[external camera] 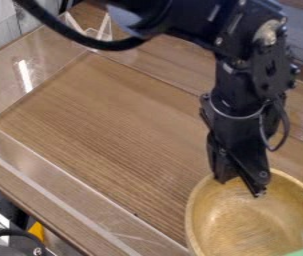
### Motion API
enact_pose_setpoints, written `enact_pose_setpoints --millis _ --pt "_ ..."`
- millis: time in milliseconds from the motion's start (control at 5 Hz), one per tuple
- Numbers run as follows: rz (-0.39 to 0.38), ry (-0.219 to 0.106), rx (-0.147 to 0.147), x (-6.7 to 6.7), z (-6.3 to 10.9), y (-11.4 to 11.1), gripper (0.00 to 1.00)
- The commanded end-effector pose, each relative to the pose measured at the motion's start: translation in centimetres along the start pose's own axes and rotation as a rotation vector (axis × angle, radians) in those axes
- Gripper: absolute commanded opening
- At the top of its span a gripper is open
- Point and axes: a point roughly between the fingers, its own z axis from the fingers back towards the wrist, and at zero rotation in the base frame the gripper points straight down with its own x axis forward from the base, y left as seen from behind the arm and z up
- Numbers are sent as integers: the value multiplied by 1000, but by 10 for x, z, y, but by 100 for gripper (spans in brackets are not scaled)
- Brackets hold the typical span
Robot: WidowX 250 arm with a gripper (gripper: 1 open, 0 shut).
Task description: Put the green block in the brown bowl
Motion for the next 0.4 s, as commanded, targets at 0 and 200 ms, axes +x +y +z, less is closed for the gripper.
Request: enact_pose_setpoints --millis 0,200 --pt "-41 -48 -20 8 16 -11 0" --pt "14 -46 -14 2 4 -16 0"
